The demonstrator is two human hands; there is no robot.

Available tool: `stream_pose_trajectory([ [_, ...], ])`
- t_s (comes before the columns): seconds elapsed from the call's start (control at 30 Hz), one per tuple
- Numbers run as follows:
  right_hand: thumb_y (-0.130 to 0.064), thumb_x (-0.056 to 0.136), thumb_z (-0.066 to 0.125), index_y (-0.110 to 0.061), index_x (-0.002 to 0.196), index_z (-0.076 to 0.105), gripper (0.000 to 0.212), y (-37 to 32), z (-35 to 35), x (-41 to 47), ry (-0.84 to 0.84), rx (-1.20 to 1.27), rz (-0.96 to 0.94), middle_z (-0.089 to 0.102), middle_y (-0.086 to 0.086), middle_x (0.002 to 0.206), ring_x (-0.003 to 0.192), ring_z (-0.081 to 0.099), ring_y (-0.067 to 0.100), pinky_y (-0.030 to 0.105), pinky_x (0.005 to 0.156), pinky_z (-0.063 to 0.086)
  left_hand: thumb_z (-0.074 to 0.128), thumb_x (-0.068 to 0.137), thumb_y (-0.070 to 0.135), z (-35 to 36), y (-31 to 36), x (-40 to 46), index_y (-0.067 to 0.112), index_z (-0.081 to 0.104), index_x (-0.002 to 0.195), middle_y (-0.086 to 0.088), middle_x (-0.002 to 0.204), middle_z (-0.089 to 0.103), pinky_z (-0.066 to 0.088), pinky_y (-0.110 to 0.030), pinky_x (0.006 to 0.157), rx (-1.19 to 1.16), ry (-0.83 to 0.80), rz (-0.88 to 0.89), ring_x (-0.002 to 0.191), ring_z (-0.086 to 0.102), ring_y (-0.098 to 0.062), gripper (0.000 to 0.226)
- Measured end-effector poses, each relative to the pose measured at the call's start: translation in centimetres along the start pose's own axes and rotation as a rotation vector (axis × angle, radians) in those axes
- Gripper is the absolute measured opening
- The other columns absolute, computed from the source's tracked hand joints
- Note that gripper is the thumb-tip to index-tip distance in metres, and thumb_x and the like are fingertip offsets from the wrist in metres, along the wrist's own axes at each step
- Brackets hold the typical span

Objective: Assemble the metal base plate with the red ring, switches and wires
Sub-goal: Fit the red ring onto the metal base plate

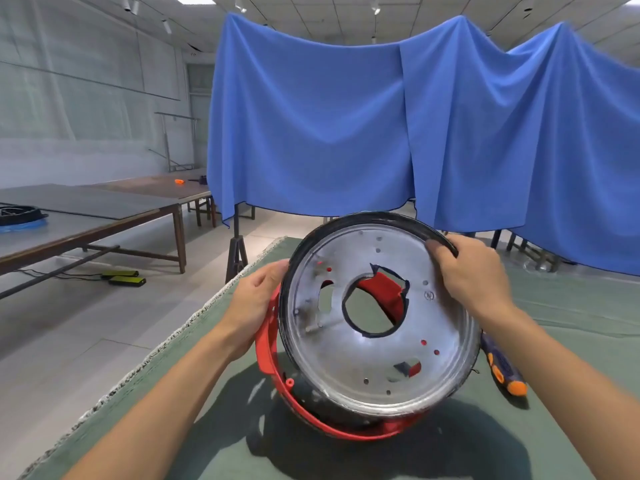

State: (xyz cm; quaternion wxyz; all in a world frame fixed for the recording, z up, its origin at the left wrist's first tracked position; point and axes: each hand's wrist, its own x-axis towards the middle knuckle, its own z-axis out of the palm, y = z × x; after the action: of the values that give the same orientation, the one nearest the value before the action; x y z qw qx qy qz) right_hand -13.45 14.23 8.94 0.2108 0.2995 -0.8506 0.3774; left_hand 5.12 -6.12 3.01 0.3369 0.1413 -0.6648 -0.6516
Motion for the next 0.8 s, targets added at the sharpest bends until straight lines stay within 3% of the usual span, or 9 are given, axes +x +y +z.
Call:
stream_pose_trajectory([
  [0.1,-0.029,0.098,0.043,-0.009,0.079,0.055,0.031,0.7,0.6,-0.9,-0.005,0.054,0.120,0.059,0.012,0.080,0.076,0.050,0.034,0.037,0.065,0.037,0.051,0.079,0.059,-0.5,0.8,0.2,0.019,0.069,0.104,-0.026,0.096,0.064,0.047,-0.054,0.086,-0.073,0.097,-0.017,0.083,0.057,-0.035,0.050],
  [0.27,-0.017,0.098,0.037,-0.005,0.084,0.049,0.022,0.9,2.1,-3.3,-0.061,0.123,0.334,0.053,0.011,0.084,0.079,0.046,0.032,0.037,0.067,0.033,0.044,0.089,0.055,-0.5,0.9,0.2,0.026,0.076,0.081,-0.026,0.099,0.063,0.047,-0.052,0.090,-0.085,0.114,-0.042,0.085,0.060,-0.035,0.044],
  [0.4,-0.008,0.094,0.035,-0.004,0.103,0.046,0.015,0.4,3.3,-5.9,-0.075,0.176,0.425,0.055,0.013,0.089,0.082,0.049,0.033,0.038,0.066,0.034,0.038,0.095,0.052,-0.8,0.7,0.5,0.010,0.068,0.111,-0.019,0.112,0.068,0.047,-0.045,0.096,-0.161,0.012,-0.122,0.105,0.065,-0.033,0.055],
  [0.57,-0.007,0.093,0.034,-0.010,0.104,0.040,0.013,0.1,3.8,-8.0,-0.083,0.052,0.439,0.053,0.013,0.099,0.083,0.047,0.032,0.037,0.064,0.033,0.050,0.082,0.054,-1.9,1.2,0.5,0.014,0.071,0.107,-0.013,0.104,0.072,0.055,-0.036,0.083,-0.066,-0.077,-0.100,0.097,0.069,-0.028,0.051],
  [0.63,-0.007,0.093,0.035,-0.006,0.107,0.043,0.015,0.1,3.8,-8.3,-0.065,0.053,0.398,0.051,0.013,0.109,0.096,0.047,0.033,0.037,0.070,0.036,0.056,0.085,0.044,-1.8,1.4,0.4,0.018,0.071,0.105,-0.009,0.099,0.073,0.056,-0.027,0.071,0.036,-0.122,-0.074,0.089,0.071,-0.023,0.036],
  [0.7,-0.011,0.093,0.039,-0.005,0.116,0.045,0.024,0.1,3.7,-8.2,-0.070,0.023,0.369,0.047,0.012,0.121,0.112,0.042,0.030,0.037,0.077,0.034,0.064,0.087,0.021,-1.6,1.5,0.6,0.016,0.068,0.104,-0.007,0.092,0.074,0.055,-0.024,0.063,0.126,-0.055,-0.067,0.080,0.072,-0.021,0.018],
  [0.8,-0.022,0.090,0.047,-0.010,0.112,0.045,0.025,0.3,3.0,-7.6,-0.155,-0.013,0.354,0.051,0.008,0.115,0.109,0.044,0.028,0.036,0.076,0.035,0.058,0.085,-0.003,-1.5,1.6,0.9,0.017,0.067,0.100,-0.006,0.085,0.073,0.055,-0.024,0.059,0.175,-0.012,-0.071,0.074,0.071,-0.019,0.027],
])
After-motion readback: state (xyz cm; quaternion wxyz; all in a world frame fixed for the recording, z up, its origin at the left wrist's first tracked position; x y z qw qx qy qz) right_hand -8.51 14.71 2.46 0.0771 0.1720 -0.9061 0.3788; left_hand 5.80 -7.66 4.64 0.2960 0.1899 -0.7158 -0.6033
